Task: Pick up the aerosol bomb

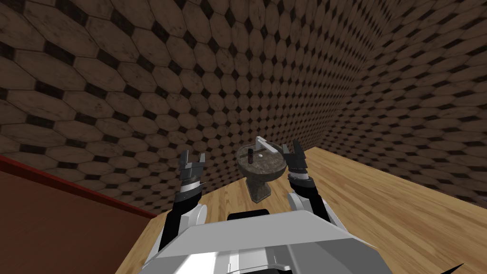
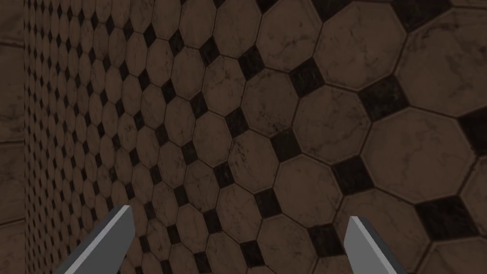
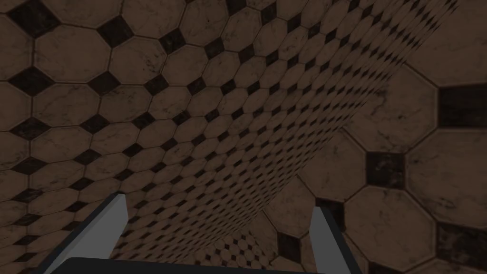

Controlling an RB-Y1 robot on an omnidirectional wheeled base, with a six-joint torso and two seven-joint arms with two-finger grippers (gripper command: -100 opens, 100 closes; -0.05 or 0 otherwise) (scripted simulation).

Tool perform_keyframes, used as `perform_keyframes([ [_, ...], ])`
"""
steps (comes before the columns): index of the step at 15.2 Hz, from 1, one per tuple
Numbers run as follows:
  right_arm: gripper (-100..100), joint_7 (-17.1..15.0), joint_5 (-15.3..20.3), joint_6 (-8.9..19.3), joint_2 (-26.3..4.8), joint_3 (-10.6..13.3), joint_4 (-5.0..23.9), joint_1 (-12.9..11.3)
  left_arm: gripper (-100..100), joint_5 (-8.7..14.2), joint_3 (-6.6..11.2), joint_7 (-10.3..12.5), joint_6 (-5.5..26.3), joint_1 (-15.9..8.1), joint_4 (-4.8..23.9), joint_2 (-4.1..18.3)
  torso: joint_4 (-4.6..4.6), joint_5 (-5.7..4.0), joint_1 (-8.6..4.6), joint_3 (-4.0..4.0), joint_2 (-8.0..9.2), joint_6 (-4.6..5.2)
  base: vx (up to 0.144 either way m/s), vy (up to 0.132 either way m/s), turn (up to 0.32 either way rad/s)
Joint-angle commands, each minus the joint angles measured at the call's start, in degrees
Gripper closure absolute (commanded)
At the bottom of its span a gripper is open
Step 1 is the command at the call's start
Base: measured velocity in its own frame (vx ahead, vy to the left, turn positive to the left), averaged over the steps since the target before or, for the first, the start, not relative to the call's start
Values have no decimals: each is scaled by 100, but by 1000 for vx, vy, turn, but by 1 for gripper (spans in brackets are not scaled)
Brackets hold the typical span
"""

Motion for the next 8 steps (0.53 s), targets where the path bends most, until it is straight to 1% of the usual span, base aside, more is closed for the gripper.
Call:
perform_keyframes([
  [1, -100, 7, 39, -16, -224, 8, 40, -3, 0, 0, 0, 0, 0, 0, 0, 0, 0, 0, 0, 0, 0, 0, 3, 6, 27],
  [2, -100, 15, 78, -32, -364, 16, 82, -5, 0, 0, 0, 0, 0, 0, 0, 0, 0, 0, 0, 0, -1, -1, 8, 14, 49],
  [3, -100, 15, 78, -32, -397, 16, 82, -5, 0, 0, 0, 0, 0, 0, 0, 0, 0, 0, 2, -1, -2, -1, 11, 13, 36],
  [4, -100, 25, 130, -53, -588, 27, 136, -8, 0, 0, 0, 0, 0, 0, 0, 0, -1, 1, 3, -2, -3, -1, 16, 17, 52],
  [5, -100, 25, 130, -53, -592, 27, 136, -8, 0, 0, 0, 0, 0, 0, 0, 0, -1, 1, 4, -3, -5, -1, 14, 18, 40],
  [6, -100, 37, 194, -79, -792, 40, 203, -12, 0, 0, 0, 0, 0, 0, 0, 0, -1, 1, 5, -3, -6, -1, 12, 22, 46],
  [7, -100, 37, 194, -79, -806, 40, 203, -12, 0, 0, 0, 0, 0, 0, 0, 0, -1, 1, 6, -3, -6, -1, 12, 20, 39],
  [8, -100, 52, 270, -109, -1005, 56, 282, -16, 0, 0, 0, 0, 0, 0, 0, 0, -1, 1, 6, -3, -6, -1, 14, 25, 66],
])
